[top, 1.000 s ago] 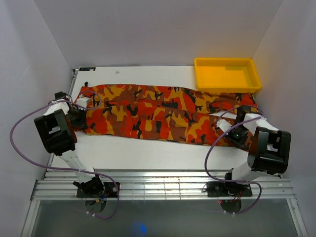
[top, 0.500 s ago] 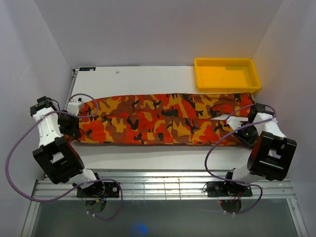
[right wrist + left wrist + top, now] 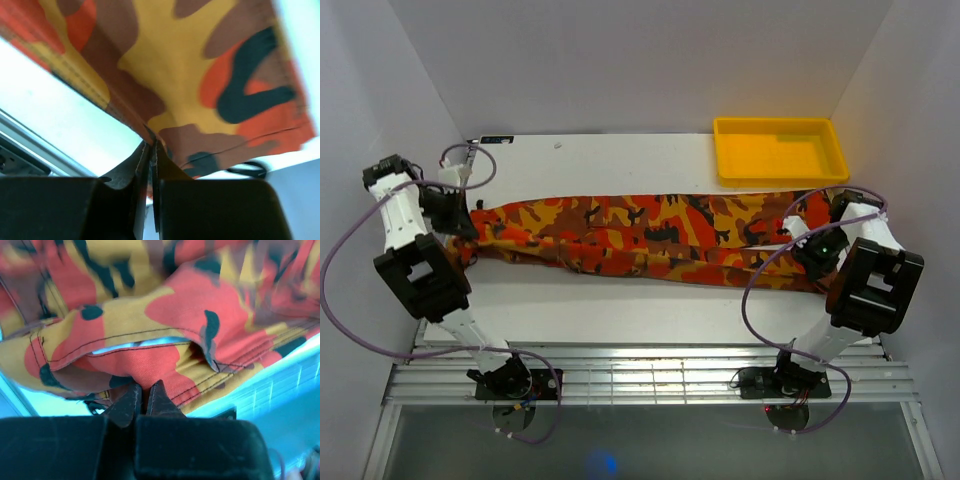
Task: Fold and stack the trousers
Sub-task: Flatten the trousers out
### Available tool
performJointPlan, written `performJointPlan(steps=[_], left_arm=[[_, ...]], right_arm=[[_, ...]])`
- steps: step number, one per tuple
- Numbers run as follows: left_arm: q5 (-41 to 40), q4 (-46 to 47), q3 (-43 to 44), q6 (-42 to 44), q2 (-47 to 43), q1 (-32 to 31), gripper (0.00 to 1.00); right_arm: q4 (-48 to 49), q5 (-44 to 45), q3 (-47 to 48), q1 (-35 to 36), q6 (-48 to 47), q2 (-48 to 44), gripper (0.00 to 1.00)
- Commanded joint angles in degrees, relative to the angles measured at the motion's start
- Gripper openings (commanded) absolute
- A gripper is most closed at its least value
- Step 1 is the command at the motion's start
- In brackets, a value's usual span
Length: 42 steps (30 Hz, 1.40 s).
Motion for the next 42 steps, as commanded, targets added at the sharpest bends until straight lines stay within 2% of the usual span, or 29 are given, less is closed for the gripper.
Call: performJointPlan(steps=[1,2,4,5,6,7,8,10,11,12,14,16,17,18,19,20,22,23,25,26,27,30,32,33,34,35,37,39,42], left_arm=[[-0.58,8.93,18.35,-8.82,15.25,-1.61,0.00],[-0.33,8.33,30.59,-11.98,19.33,-2.58,0.00],[-2.07,6.40,43.39,-12.97,30.20,-6.09,0.00],[-3.13,2.38,53.81,-10.71,32.54,-8.71,0.00],[-7.31,1.82,55.22,-9.73,33.25,-9.96,0.00],[-9.01,1.99,52.19,-7.11,31.43,-10.84,0.00],[-9.81,2.25,43.02,-4.65,24.46,-11.46,0.00],[-13.14,1.91,33.05,-0.51,16.69,-10.85,0.00],[-14.81,1.99,27.26,1.16,8.04,-9.89,0.00],[-16.13,2.51,16.50,4.66,3.51,-8.75,0.00],[-14.84,4.09,8.25,8.19,-7.89,-3.07,0.00],[-16.39,4.36,-3.70,13.53,-13.38,-0.66,0.00],[-17.54,5.06,-8.44,15.66,-15.93,0.13,0.05],[-18.60,5.42,-18.23,19.33,-20.31,0.40,0.25],[-19.83,6.20,-22.77,20.41,-21.83,0.40,0.45],[-21.23,8.73,-26.21,21.03,-22.89,0.49,0.97],[-19.06,10.25,-29.66,21.21,-22.64,1.62,0.98],[-15.91,11.21,-28.71,19.74,-21.77,2.59,0.98],[-10.72,10.35,-24.07,17.10,-18.00,3.91,0.98],[-8.09,8.43,-17.78,14.30,-16.76,4.96,0.98],[-2.84,7.80,-14.50,12.79,-15.62,5.23,0.98],[2.47,9.11,-4.29,4.36,-10.09,4.01,0.98],[-0.66,11.82,-0.51,0.23,-3.96,-1.58,0.86],[-5.64,13.58,-0.75,-2.75,-2.35,-3.45,0.74],[-7.69,16.12,-1.36,-4.17,-0.94,-5.03,0.70],[-9.19,19.97,-1.89,-5.58,2.47,-6.88,0.70],[-13.05,20.19,-0.59,-9.45,7.83,-8.03,0.72],[-12.81,19.57,0.83,-10.77,13.02,-8.12,0.76],[-14.47,21.85,-0.13,-11.48,15.76,-8.91,0.77]], right_arm=[[-1.33,-0.49,8.61,-0.30,0.76,3.18,0.08],[-1.25,-2.07,11.41,-0.21,1.74,5.10,0.08],[-2.55,-3.57,14.06,0.32,4.28,7.13,0.08],[-3.26,-4.88,16.16,0.41,4.74,8.53,0.08],[-4.14,-5.42,16.88,0.41,5.00,8.89,0.08],[-4.93,-5.68,17.15,0.41,5.00,8.90,0.08],[-4.94,-5.25,16.46,0.41,4.22,7.94,0.08],[-4.50,-4.55,14.79,0.41,2.81,6.18,0.08],[-4.32,-3.93,13.82,0.41,1.15,4.17,0.08],[-3.97,-3.84,12.07,0.23,0.35,3.20,0.08],[-3.18,-3.66,9.96,0.23,-1.31,-0.04,0.08],[-2.30,-2.96,6.09,0.23,-3.86,-1.99,0.08],[-1.60,-1.66,4.77,0.32,-4.57,-3.22,0.08],[-0.20,-0.69,2.50,0.32,-5.62,-3.67,0.08],[0.25,0.46,1.69,0.41,-6.07,-3.76,0.08],[0.77,2.12,1.33,0.41,-6.24,-3.50,0.17],[1.04,2.66,2.38,0.41,-5.81,-2.80,0.37],[1.04,1.97,3.34,0.41,-5.20,-2.44,0.54],[-0.97,0.04,5.89,0.41,-4.23,-2.26,0.71],[-2.20,-2.84,9.03,0.41,-3.88,-2.00,0.79],[-3.60,-4.26,10.89,0.41,-3.44,-1.83,0.82],[-6.34,-9.54,17.49,1.28,0.07,-0.42,0.82],[-7.22,-10.60,19.78,2.77,3.14,0.89,0.78],[-7.13,-10.52,20.40,4.87,4.12,1.25,0.76],[-6.96,-10.43,20.40,5.67,5.26,1.60,0.74],[-6.17,-10.52,20.40,6.55,6.49,2.21,0.71],[-6.17,-10.26,20.67,8.84,9.22,3.18,0.70],[-5.90,-9.91,20.58,11.20,11.23,3.97,0.70],[-4.85,-9.20,20.14,14.02,13.35,4.68,0.70]])
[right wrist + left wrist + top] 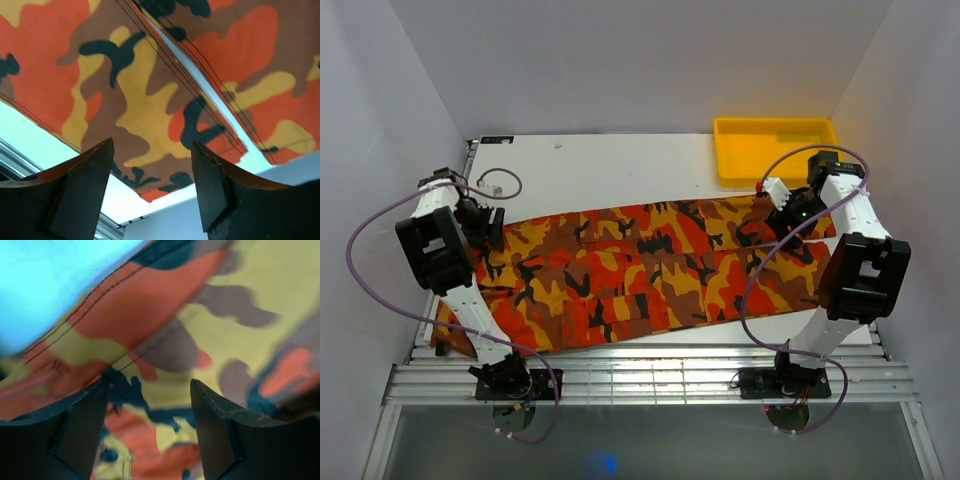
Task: Fold and stack the trousers
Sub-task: Flatten the trousers out
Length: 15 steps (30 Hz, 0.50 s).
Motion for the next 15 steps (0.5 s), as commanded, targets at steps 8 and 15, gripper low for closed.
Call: performJointPlan(steps=[8,15], left_arm=[[-4.03,3.27,12.83,-7.20,16.46,-2.08,0.70],[-4.04,3.96,50.66,-14.59,38.19,-3.58,0.71]], right_arm=[[1.45,4.42,-3.70,3.52,4.41,2.99,0.65],[7.61,4.25,1.10,3.96,10.56,6.58,0.58]])
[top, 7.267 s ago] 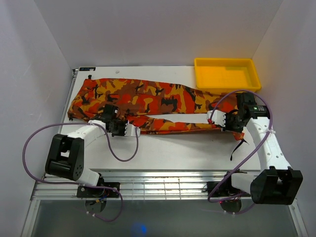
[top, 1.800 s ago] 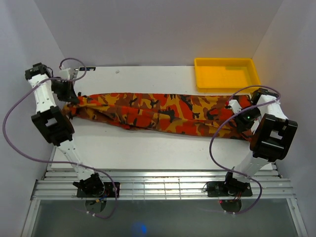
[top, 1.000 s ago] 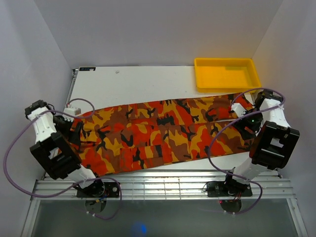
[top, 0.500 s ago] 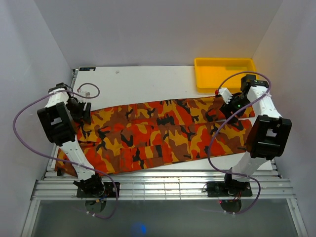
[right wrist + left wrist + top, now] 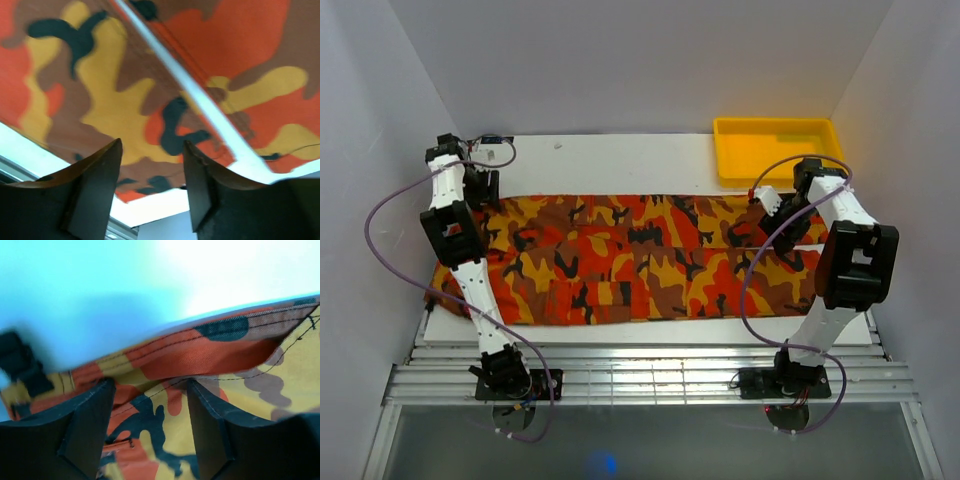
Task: Fold and stack the trousers
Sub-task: Flatten the trousers out
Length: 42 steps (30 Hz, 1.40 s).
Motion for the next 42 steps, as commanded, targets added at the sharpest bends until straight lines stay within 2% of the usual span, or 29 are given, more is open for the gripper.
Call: performJointPlan(steps=[1,5,8,12,16,21,23,28,30,31,34,37,42], left_arm=[[0.84,12.99,10.11,-2.60,9.89,-1.55,0.72],[3.11,19.67,2.93,2.32,5.95,-6.64,0.77],[5.04,25.82,-4.54,-0.57,-0.98,-7.00,0.84],[7.43,28.64,-14.20,-1.72,-12.93,-6.56,0.85],[11.11,24.54,-25.62,2.31,-28.81,-5.95,0.85],[23.05,12.84,-43.99,18.63,-40.62,-5.77,0.82],[23.78,10.55,-50.48,21.38,-43.52,-6.82,0.81],[25.98,9.31,-57.10,23.24,-44.86,-11.82,0.77],[24.93,9.92,-59.73,22.98,-44.51,-16.39,0.76],[22.23,12.80,-61.92,20.46,-42.59,-21.71,0.76],[19.48,13.70,-63.17,19.99,-40.82,-25.71,0.75],[16.31,13.79,-66.94,20.78,-38.62,-32.90,0.72],[17.45,10.28,-70.12,26.05,-40.37,-40.74,0.71]], right_arm=[[3.41,-1.30,5.67,0.55,4.99,3.26,0.56],[2.19,-4.20,11.91,3.71,7.37,6.61,0.52],[2.62,-5.87,15.43,4.86,9.39,8.46,0.49],[8.49,-4.39,15.88,7.50,11.41,10.39,0.46],[10.61,-3.60,16.40,9.78,12.73,14.08,0.45],[10.45,-1.14,18.42,12.15,13.43,18.92,0.43],[10.09,-0.44,20.26,12.25,13.70,21.73,0.43],[9.57,1.32,23.52,12.42,14.05,26.21,0.43],[9.48,2.29,23.70,12.51,14.05,26.83,0.43],[9.65,3.25,23.96,12.51,13.79,27.27,0.43],[9.65,3.44,24.22,12.51,13.70,27.54,0.43],[9.39,3.52,25.71,12.51,13.96,28.24,0.43],[7.55,3.96,28.61,12.51,14.23,29.64,0.43]])
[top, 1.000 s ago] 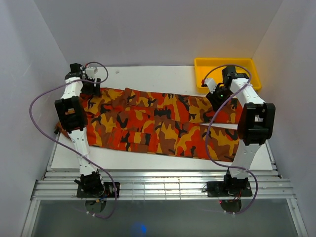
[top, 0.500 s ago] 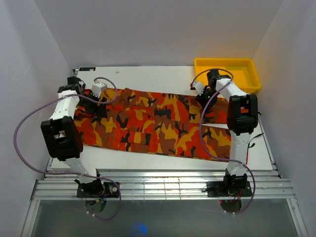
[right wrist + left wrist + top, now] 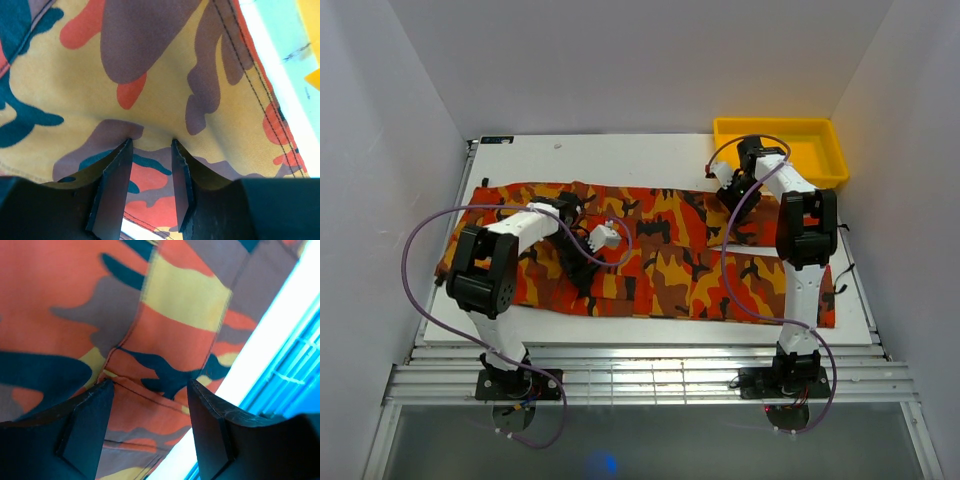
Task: Fold and stack the trousers
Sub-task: Flatten the trousers out
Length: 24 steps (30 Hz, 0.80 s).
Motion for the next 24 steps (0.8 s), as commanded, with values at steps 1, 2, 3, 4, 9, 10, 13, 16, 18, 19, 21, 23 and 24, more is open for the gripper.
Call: performJointPlan(steps=[1,2,3,4,9,10,13,16,18,19,21,23,24], left_arm=[[1.54,-3.34,-3.65,4.33,0.28,-4.99,0.72],[1.72,-4.74,-3.39,4.77,0.37,-6.39,0.72],[1.63,-4.92,-2.87,4.77,0.63,-6.93,0.72],[1.89,-5.01,-2.51,4.69,0.80,-7.28,0.72],[7.77,-4.93,1.87,1.18,-2.78,-4.22,0.78],[9.35,-3.10,4.84,-3.36,-6.37,-2.73,0.80],[15.42,-1.33,13.27,-10.06,-11.48,5.44,0.83],[10.18,2.45,17.26,-18.33,-12.82,11.60,0.84],[2.03,4.29,17.53,-19.05,-12.21,13.45,0.84],[-0.54,6.74,16.92,-19.39,-11.68,13.98,0.85],[-4.24,8.60,15.33,-21.41,-8.44,16.44,0.85],[-5.40,11.05,15.59,-23.60,-4.93,20.90,0.85],[-5.49,11.24,17.08,-24.05,-0.73,21.80,0.84]], right_arm=[[-0.87,1.38,2.61,-0.23,0.13,3.29,0.42],[-1.05,1.38,2.87,-0.15,0.04,3.46,0.42],[-1.14,1.38,3.31,-0.15,0.30,3.73,0.42],[-1.22,1.30,3.40,-0.15,0.39,3.90,0.41],[-1.49,1.21,3.32,-0.14,1.01,2.59,0.50],[-0.62,0.86,3.23,-0.41,1.44,0.76,0.54],[-1.39,-3.00,5.07,-1.90,2.76,-4.16,0.65],[-2.63,-5.38,4.29,-2.69,2.24,-11.44,0.71],[-3.07,-5.47,-0.97,-3.31,0.49,-15.06,0.72],[-3.33,-5.30,-3.08,-3.48,-0.22,-18.13,0.72],[-3.33,-3.72,-9.49,-4.18,-1.71,-20.34,0.71],[-3.42,-2.75,-13.10,-4.71,-1.89,-22.81,0.69],[-3.77,-3.18,-16.69,-5.50,-2.33,-23.68,0.68]])
